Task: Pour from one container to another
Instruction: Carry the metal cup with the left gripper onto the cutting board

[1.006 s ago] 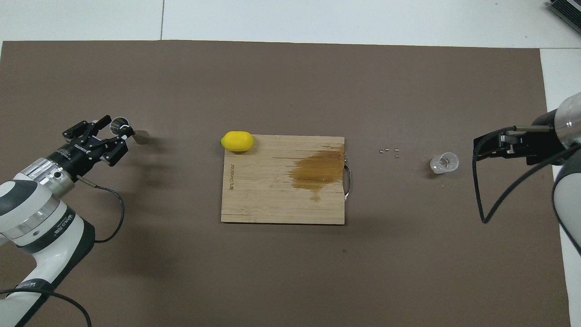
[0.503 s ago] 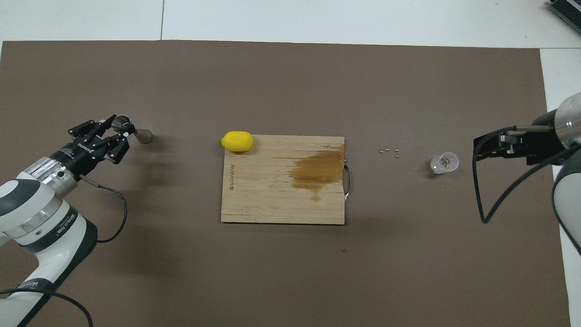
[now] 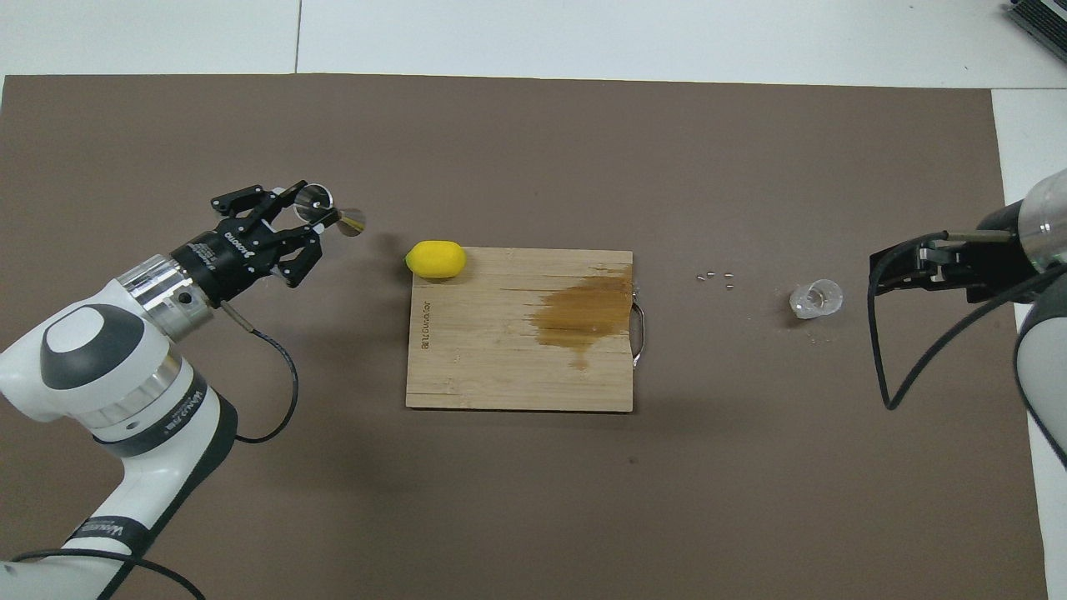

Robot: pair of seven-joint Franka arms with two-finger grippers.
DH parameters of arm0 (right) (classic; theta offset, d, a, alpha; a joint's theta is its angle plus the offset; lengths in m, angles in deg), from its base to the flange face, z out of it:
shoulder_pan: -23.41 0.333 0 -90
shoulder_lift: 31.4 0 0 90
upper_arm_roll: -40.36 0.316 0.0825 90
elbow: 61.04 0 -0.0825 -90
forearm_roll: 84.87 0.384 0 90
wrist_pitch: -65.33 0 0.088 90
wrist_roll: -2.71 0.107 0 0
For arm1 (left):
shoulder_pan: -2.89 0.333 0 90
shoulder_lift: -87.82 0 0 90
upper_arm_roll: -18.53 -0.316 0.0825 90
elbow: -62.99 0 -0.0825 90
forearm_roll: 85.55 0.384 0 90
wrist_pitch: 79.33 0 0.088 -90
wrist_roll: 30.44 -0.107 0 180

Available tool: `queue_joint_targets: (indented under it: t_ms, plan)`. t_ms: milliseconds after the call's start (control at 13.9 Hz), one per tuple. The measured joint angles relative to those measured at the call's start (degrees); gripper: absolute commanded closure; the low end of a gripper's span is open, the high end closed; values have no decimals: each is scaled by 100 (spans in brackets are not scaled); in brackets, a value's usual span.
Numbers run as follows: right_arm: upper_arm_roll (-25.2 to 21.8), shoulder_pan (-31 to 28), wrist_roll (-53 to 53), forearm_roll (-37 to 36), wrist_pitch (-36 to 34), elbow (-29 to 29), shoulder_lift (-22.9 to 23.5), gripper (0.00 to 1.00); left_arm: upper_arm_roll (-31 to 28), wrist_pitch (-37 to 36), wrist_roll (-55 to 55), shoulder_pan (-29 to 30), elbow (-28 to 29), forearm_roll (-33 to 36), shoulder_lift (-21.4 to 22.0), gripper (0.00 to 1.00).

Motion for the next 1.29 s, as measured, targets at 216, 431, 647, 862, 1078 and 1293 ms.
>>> queue_joint_targets:
  t_ms: [216, 431, 647, 862, 1078, 1293]
  plan:
    - [0, 0, 0, 0, 0, 0, 0, 0, 537, 717, 387, -378, -307, 0, 38, 100]
    - [-1, -1, 0, 0, -76, 2, -9, 0, 615, 1503, 642, -1291, -510, -36, -25, 100]
    - [-3, -28, 0, 0, -194, 3, -114, 0, 623, 1716, 713, -1787, -560, -52, -143, 100]
    - [-4, -39, 0, 0, -213, 3, -186, 0, 616, 1719, 714, -2066, -706, -52, -370, 100]
    - [-11, -94, 0, 0, -184, -8, -190, 14, 594, 1822, 713, -2465, -1080, -52, -801, 100]
    - [-16, -151, 20, 0, 156, -45, -178, 10, 581, 2020, 713, -2814, -1375, -51, -1175, 100]
